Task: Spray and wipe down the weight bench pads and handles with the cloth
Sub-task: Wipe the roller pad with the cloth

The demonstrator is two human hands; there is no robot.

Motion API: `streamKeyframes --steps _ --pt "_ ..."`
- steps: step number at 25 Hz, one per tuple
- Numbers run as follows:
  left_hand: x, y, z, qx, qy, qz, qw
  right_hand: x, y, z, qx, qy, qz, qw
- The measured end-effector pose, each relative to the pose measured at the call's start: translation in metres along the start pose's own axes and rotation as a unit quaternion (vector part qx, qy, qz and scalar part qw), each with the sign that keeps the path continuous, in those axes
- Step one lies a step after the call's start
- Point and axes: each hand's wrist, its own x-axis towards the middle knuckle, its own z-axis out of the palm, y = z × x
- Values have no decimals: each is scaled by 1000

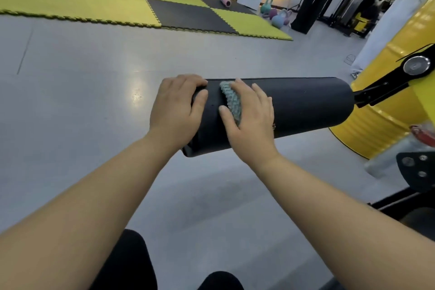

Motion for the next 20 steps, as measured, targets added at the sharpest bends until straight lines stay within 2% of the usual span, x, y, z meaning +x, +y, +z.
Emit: streamKeyframes --steps 4,6,8,9,12,14,15,16,17,18,19,20 --pt "-5 -1 12 -103 85 -3 991 -3 39 -1 -58 30 -105 992" --pt "-11 1 16 -147 117 -15 982 4 59 -8 -13 67 -26 997" --pt "-13 3 20 -187 141 -24 972 9 43 0 24 112 54 992" --pt "-12 3 22 -206 148 -30 967 8 22 10 10 125 29 992" --pt "-9 0 25 -266 161 -57 949 -6 -23 36 -40 85 -157 983" --pt "-11 -2 26 -263 165 -48 950 -3 5 25 -98 63 -253 961" --pt "-12 -2 25 -251 165 -39 953 1 32 15 -119 67 -243 960" --pt "-12 -1 24 -238 163 -34 957 6 59 1 -115 76 -172 975" --pt "-13 -1 23 -225 160 -38 960 12 79 -11 -76 95 -56 991" --pt "-12 0 23 -215 159 -45 963 16 87 -21 -32 118 66 990" --pt "-10 1 23 -212 156 -56 963 19 84 -18 -14 140 148 979" --pt "-9 2 22 -210 154 -67 963 21 65 -8 -21 150 155 976"
